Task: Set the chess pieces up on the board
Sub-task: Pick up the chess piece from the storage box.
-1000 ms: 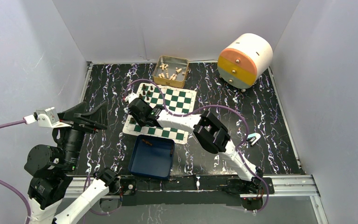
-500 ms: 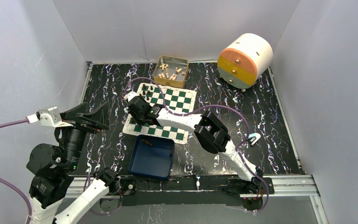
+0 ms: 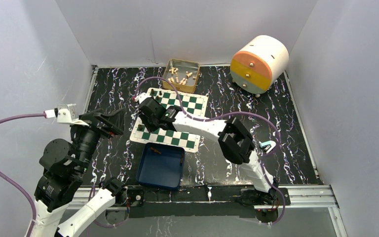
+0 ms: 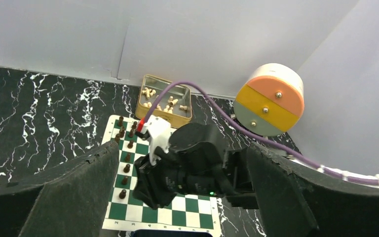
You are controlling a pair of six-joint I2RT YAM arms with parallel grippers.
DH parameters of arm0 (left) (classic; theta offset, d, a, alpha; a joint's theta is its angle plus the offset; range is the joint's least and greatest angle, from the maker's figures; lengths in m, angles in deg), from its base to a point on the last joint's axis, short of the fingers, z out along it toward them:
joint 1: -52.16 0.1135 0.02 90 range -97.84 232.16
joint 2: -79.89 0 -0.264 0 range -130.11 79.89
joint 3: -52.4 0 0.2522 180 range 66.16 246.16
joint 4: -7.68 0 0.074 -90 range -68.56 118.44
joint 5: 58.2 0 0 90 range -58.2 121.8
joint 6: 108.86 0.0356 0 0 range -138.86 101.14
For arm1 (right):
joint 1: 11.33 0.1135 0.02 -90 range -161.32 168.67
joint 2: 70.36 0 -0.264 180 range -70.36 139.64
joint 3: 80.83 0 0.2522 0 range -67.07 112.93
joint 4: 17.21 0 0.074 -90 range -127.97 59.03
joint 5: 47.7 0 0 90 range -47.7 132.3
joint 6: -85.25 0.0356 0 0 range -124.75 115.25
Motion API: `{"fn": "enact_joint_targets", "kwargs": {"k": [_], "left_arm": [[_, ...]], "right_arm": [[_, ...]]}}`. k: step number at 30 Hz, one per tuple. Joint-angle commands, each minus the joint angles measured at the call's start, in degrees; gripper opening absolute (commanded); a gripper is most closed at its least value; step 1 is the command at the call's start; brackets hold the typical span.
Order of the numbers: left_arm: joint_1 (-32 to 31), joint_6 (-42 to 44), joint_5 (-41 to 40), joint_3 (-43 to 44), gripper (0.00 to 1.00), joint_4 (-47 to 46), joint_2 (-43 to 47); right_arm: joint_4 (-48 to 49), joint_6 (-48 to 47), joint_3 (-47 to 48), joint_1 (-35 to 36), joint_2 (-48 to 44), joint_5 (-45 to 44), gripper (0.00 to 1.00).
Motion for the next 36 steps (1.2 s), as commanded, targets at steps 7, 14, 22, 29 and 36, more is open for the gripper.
{"fn": "enact_joint_targets", "kwargs": {"k": [7,14,22,29,36], "left_arm": [[-0.23,-1.40,-2.06,4.61,0.96,2.21,-0.25],[-0.24,0.55,-2.25,4.94,0.93,2.99,0.59],[-0.23,1.16,-3.36,4.70,0.92,3.48,1.42],[-0.23,1.12,-3.59,5.01,0.91,3.52,1.63],[-0.23,1.16,-3.90,5.01,0.90,3.42,1.72]], "right_arm": [[6.07,2.46,-15.50,1.96,-15.86,4.56,0.36],[8.26,0.44,-22.26,5.81,-18.85,2.59,0.36],[14.83,-3.96,-28.29,8.56,-17.80,-1.49,0.35],[15.10,-6.12,-28.62,10.14,-15.50,-6.35,0.34],[14.82,-5.52,-28.90,10.36,-14.71,-6.77,0.34]]}}
